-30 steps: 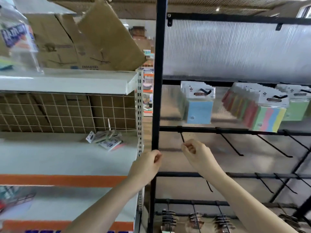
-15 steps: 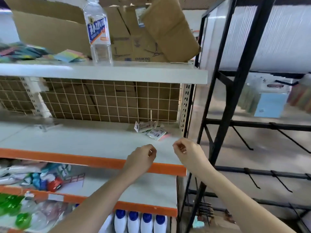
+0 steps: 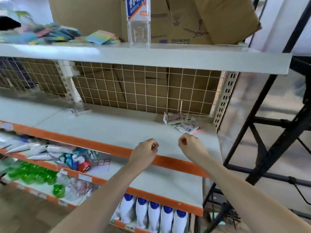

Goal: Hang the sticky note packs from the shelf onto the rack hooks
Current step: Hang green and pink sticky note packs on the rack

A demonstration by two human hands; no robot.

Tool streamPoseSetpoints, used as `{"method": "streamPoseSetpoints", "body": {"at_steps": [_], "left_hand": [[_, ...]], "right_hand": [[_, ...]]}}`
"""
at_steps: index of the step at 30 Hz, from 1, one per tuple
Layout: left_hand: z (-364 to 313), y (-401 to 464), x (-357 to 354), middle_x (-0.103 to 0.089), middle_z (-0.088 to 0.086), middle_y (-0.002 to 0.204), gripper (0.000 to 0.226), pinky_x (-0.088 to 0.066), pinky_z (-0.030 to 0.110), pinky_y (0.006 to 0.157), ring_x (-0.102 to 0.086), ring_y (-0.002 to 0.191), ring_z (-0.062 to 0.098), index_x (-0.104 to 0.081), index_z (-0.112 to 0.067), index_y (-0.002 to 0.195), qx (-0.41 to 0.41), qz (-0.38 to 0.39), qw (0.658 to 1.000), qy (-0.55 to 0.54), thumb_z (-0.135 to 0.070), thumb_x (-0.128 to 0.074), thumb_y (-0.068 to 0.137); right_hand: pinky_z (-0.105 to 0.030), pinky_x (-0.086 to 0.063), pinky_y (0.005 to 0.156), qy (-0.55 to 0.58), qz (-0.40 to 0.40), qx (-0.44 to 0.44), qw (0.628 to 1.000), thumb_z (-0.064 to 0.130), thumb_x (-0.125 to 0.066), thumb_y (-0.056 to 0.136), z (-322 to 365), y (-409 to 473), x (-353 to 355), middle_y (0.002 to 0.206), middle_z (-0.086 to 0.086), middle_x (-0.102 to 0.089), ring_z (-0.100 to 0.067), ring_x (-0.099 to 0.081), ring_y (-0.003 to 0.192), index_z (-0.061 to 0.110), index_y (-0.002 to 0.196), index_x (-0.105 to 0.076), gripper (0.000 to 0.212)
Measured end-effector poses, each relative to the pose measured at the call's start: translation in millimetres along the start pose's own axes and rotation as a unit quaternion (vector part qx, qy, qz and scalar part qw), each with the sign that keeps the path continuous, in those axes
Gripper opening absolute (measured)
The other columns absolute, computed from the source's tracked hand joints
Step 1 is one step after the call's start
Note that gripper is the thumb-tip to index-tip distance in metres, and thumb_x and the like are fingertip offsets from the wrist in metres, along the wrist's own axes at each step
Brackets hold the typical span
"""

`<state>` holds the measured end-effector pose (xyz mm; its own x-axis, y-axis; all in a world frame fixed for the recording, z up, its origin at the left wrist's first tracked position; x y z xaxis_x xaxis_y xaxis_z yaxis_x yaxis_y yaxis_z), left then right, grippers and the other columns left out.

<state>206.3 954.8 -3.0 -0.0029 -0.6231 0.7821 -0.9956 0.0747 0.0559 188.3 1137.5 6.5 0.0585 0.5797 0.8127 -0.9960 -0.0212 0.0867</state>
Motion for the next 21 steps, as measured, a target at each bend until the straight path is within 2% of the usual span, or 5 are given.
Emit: {"method": "streamPoseSetpoints", "body": {"at_steps": [4,6,8,18,21], "left_hand": [[0.7,33.1,-5.8,-0.067,-0.002,0.111,0.021,-0.048,0.035,0.089,-0.06,0.104,0.02,-0.063,-0.021,0.108,0.008,-0.016,1.0,0.016,-0.019,-0.048,0.093],[-1.2,52.5,-11.2,-0.066,0.001,0.112,0.023,-0.048,0.037,0.09,-0.059,0.105,0.023,-0.061,-0.018,0.111,0.006,-0.015,1.0,0.013,-0.017,-0.047,0.093],[-2.7,69.6,-17.6,-0.064,0.005,0.114,0.026,-0.047,0.038,0.089,-0.059,0.105,0.026,-0.059,-0.015,0.115,0.005,-0.011,1.0,0.014,-0.014,-0.045,0.093],[-10.5,148.4,-43.5,-0.043,0.017,0.127,0.065,-0.041,0.04,0.086,-0.047,0.112,0.037,-0.036,-0.016,0.141,-0.048,0.023,0.994,0.094,0.011,-0.04,0.082],[-8.9,166.4,-47.2,-0.04,0.017,0.129,0.07,-0.039,0.031,0.079,-0.052,0.106,0.037,-0.036,-0.013,0.143,-0.07,0.019,0.992,0.099,0.017,-0.04,0.079]], "right_hand": [[-0.026,-0.035,0.069,-0.018,0.006,-0.011,1.0,0.019,-0.05,0.091,-17.7,34.3,-15.2,0.092,-0.003,-0.058,-0.026,-0.056,0.093,0.017,0.09,-0.057,0.008],[-0.031,-0.042,0.082,-0.01,0.005,-0.023,1.0,0.018,-0.05,0.092,-26.8,52.1,-18.8,0.108,-0.01,-0.061,-0.029,-0.054,0.106,0.011,0.103,-0.061,0.017],[-0.034,-0.037,0.093,-0.006,-0.02,-0.028,0.999,0.014,-0.051,0.091,-31.4,65.1,-17.4,0.115,-0.016,-0.061,-0.031,-0.051,0.113,0.004,0.109,-0.063,0.023],[-0.036,-0.019,0.102,-0.102,-0.018,-0.056,0.993,0.029,-0.052,0.095,-67.0,115.6,-30.5,0.137,-0.021,-0.043,-0.034,-0.034,0.129,-0.001,0.135,-0.043,0.051],[-0.039,-0.02,0.103,-0.17,-0.008,-0.068,0.983,0.042,-0.051,0.093,-72.8,124.5,-39.3,0.138,-0.018,-0.04,-0.033,-0.034,0.127,-0.001,0.138,-0.036,0.064]]}}
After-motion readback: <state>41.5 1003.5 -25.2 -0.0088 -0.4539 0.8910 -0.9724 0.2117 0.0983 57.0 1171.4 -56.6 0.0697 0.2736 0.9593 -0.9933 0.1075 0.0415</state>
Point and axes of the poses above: each hand's wrist, its own y-axis towards the middle knuckle, its own x-axis out of the back of the hand, z = x × y, the point moved 8 cm from there along y, towards the middle knuckle
